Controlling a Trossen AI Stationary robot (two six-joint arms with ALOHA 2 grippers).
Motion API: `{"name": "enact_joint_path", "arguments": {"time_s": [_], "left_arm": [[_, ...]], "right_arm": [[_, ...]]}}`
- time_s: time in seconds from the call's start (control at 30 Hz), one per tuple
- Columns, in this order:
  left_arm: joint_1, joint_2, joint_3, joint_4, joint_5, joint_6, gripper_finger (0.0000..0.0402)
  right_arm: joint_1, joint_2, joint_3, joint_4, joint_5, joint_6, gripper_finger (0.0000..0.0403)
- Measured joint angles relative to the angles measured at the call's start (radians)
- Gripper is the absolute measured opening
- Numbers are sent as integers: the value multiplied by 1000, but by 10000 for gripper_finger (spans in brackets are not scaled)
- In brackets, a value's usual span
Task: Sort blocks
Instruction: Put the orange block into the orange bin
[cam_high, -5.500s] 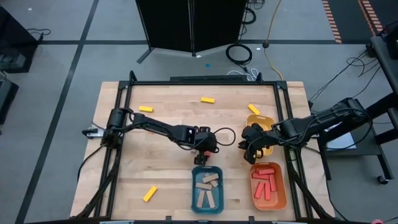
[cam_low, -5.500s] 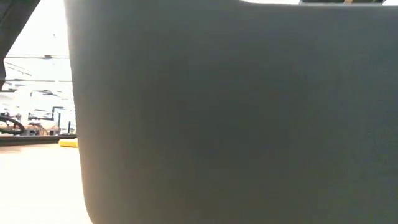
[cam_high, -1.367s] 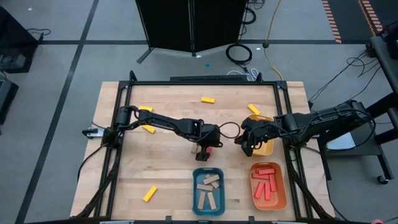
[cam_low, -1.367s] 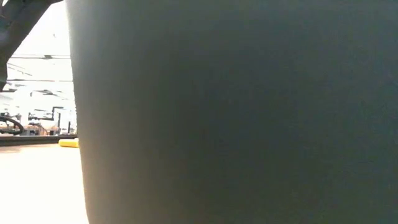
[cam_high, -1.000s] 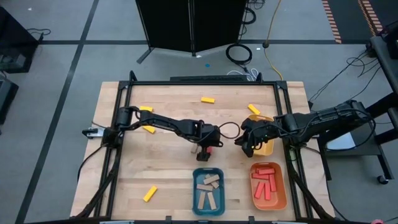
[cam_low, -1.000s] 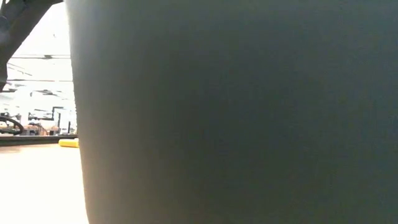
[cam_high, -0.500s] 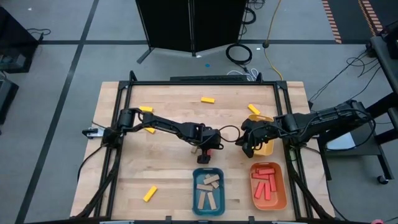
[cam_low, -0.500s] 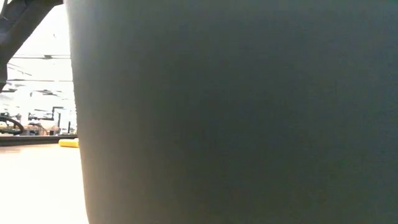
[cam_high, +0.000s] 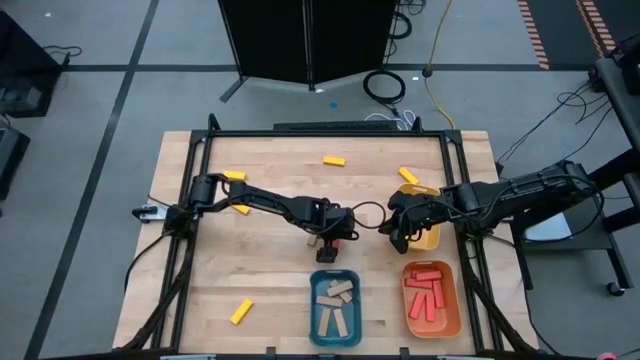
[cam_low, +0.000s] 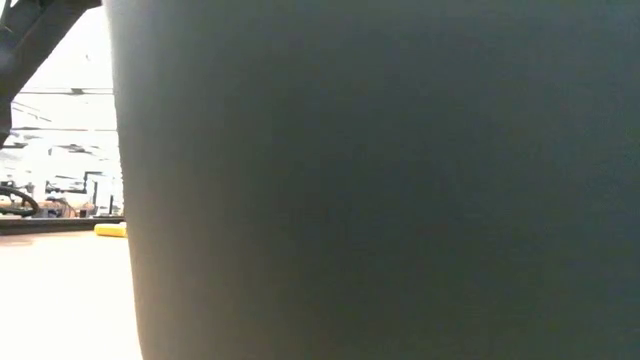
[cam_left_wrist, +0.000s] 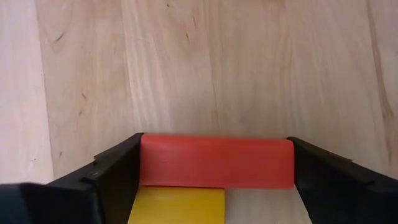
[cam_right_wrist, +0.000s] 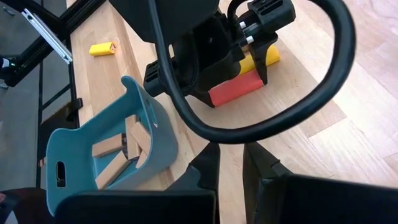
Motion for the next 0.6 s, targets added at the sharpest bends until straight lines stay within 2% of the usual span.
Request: {"name": "enact_joint_path", "arguments": {"time_s": [0.1, 0.27, 0.43, 0.6], "left_arm": [[1, 0, 0, -1, 1, 0, 334], [17, -2, 35, -45, -15, -16, 340], [46, -3, 176, -116, -27, -78, 340], [45, -2, 341, -87, -10, -207, 341]], "right_arm": [[0, 0, 0, -1, 0, -3, 0], [-2, -44, 0, -52, 9, -52, 0], [-1, -180, 0, -179, 72, -36, 0], [33, -355, 0, -183, 85, 43, 0]]}}
